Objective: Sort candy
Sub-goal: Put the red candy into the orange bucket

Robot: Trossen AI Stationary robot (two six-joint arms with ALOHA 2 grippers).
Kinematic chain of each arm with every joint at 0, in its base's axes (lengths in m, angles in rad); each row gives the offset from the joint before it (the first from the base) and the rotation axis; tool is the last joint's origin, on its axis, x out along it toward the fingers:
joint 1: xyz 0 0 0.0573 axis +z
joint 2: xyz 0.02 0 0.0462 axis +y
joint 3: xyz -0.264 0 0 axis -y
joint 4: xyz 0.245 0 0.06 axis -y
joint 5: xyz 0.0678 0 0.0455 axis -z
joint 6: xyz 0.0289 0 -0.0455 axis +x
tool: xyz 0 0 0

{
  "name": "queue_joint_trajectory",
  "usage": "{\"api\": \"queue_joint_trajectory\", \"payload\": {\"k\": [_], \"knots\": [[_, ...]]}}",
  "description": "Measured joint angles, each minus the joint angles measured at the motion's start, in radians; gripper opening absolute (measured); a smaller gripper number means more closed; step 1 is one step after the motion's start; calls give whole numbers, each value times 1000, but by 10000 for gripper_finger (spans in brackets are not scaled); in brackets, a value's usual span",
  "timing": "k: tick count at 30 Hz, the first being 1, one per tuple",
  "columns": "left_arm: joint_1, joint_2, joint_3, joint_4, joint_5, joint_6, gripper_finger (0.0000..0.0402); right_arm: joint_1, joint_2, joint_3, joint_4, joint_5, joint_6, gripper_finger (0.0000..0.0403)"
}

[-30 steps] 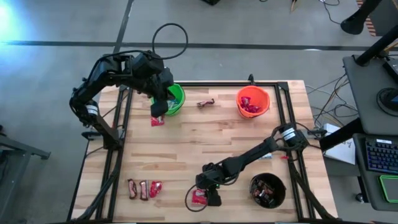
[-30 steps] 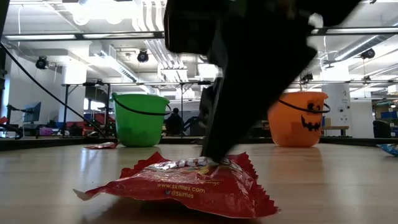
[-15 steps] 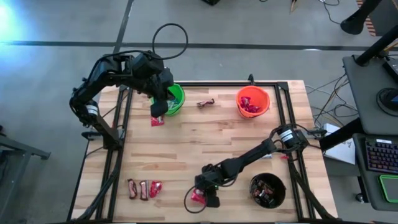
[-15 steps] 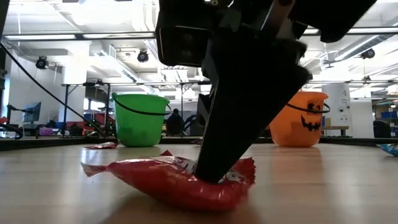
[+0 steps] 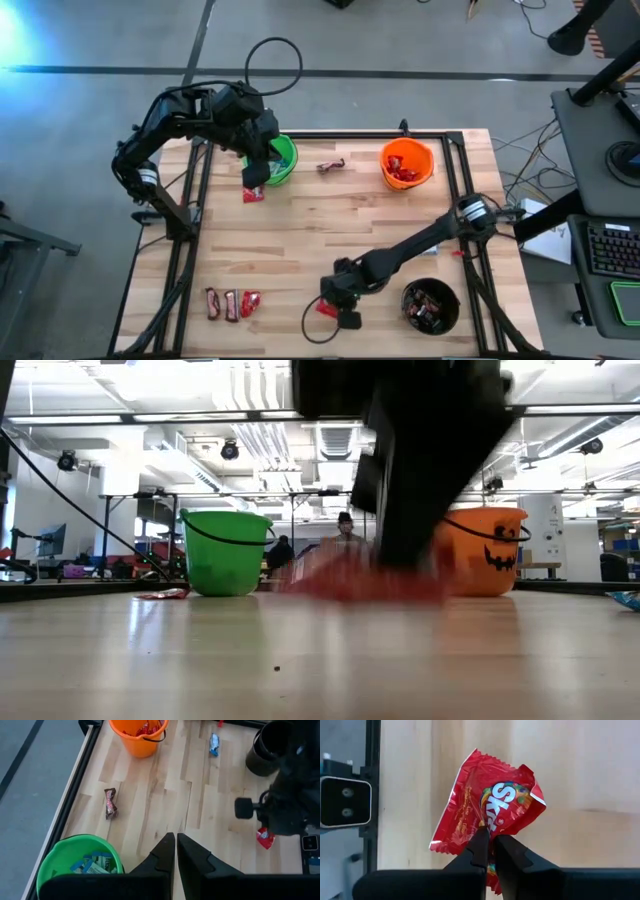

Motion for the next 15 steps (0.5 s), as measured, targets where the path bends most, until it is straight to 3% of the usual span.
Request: {"api": "queue_joint_trajectory", "payload": {"k": [15], "knots": [[0,37,-1,0,26,-10,2,-125,-260,3,-440,291,-71,12]]}}
